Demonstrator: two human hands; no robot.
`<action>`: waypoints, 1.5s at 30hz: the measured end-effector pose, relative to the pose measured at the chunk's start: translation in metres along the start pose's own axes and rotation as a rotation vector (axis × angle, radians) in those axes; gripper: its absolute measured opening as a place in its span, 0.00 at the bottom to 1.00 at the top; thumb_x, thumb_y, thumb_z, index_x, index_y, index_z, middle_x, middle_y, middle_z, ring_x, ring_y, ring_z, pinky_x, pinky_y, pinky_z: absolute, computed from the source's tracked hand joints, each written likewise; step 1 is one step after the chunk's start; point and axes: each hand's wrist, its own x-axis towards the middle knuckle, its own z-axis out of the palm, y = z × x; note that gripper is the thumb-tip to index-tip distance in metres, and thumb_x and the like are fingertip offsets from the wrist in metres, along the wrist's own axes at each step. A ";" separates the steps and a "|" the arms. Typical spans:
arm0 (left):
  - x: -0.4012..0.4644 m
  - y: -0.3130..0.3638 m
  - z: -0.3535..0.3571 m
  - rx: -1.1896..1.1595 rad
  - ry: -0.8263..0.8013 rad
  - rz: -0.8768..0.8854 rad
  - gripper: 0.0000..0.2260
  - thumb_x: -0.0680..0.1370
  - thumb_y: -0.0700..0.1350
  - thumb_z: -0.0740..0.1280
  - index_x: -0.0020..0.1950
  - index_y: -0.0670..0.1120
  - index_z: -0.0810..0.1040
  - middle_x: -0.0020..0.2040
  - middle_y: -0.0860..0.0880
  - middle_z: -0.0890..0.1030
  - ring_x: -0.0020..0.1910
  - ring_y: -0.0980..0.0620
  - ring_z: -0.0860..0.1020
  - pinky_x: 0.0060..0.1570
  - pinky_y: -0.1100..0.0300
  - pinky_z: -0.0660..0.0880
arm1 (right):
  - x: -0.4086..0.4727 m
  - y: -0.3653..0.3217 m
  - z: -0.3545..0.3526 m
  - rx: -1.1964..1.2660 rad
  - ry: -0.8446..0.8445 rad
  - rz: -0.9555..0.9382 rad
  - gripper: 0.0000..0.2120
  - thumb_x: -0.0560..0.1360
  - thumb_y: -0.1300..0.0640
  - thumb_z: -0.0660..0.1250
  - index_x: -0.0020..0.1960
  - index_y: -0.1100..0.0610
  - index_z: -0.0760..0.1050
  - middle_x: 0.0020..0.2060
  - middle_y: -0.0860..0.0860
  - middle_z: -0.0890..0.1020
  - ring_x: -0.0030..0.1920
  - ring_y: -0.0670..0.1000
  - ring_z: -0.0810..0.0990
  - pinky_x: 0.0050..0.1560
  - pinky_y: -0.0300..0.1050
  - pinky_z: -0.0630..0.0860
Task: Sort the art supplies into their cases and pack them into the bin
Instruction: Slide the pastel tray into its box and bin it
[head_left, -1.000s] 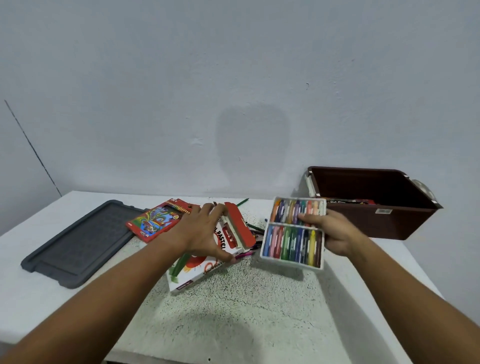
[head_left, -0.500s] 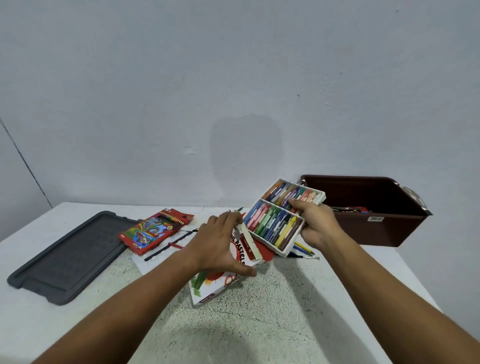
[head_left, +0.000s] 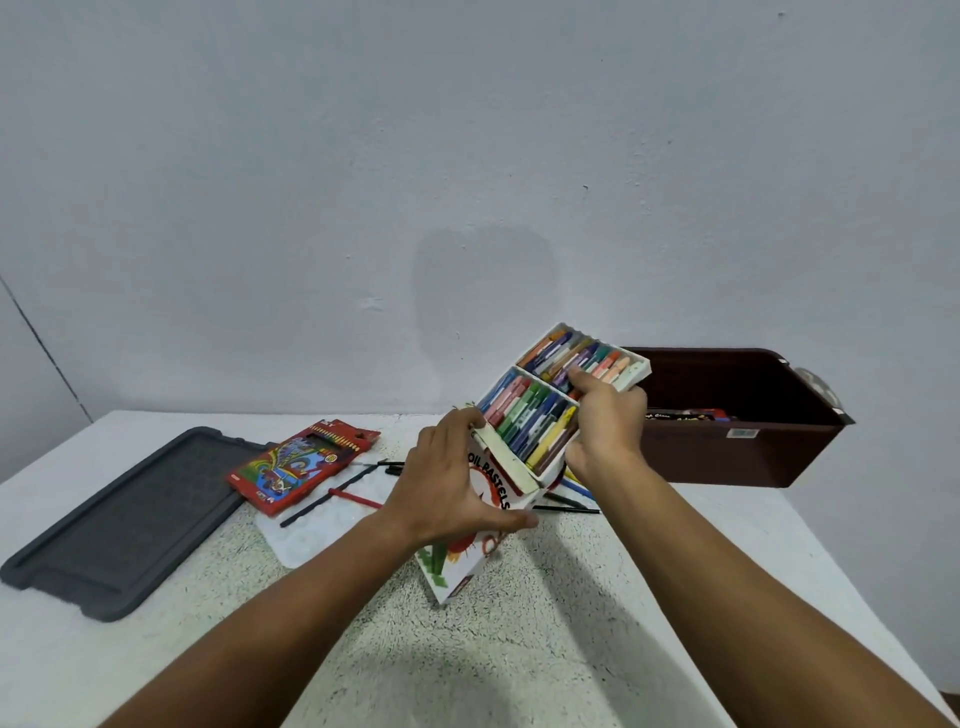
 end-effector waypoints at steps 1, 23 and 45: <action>0.001 0.000 0.000 -0.015 -0.002 -0.007 0.46 0.56 0.73 0.72 0.64 0.55 0.57 0.57 0.56 0.65 0.56 0.52 0.67 0.53 0.56 0.69 | -0.001 0.000 0.001 -0.004 0.004 -0.021 0.16 0.74 0.66 0.69 0.58 0.60 0.67 0.50 0.57 0.80 0.46 0.56 0.83 0.42 0.60 0.82; 0.027 0.002 0.005 -0.256 0.172 0.042 0.49 0.55 0.65 0.79 0.66 0.57 0.54 0.59 0.54 0.67 0.58 0.51 0.69 0.55 0.55 0.71 | -0.008 -0.014 -0.023 -0.999 -0.608 -0.449 0.08 0.78 0.50 0.65 0.51 0.50 0.82 0.41 0.44 0.84 0.41 0.42 0.83 0.41 0.38 0.79; 0.076 0.011 0.027 -0.380 0.152 0.176 0.55 0.53 0.57 0.82 0.70 0.58 0.52 0.55 0.57 0.71 0.54 0.52 0.76 0.51 0.49 0.77 | 0.025 -0.030 -0.023 -1.383 -0.661 -0.683 0.22 0.73 0.48 0.71 0.65 0.51 0.71 0.54 0.49 0.77 0.51 0.47 0.77 0.54 0.46 0.77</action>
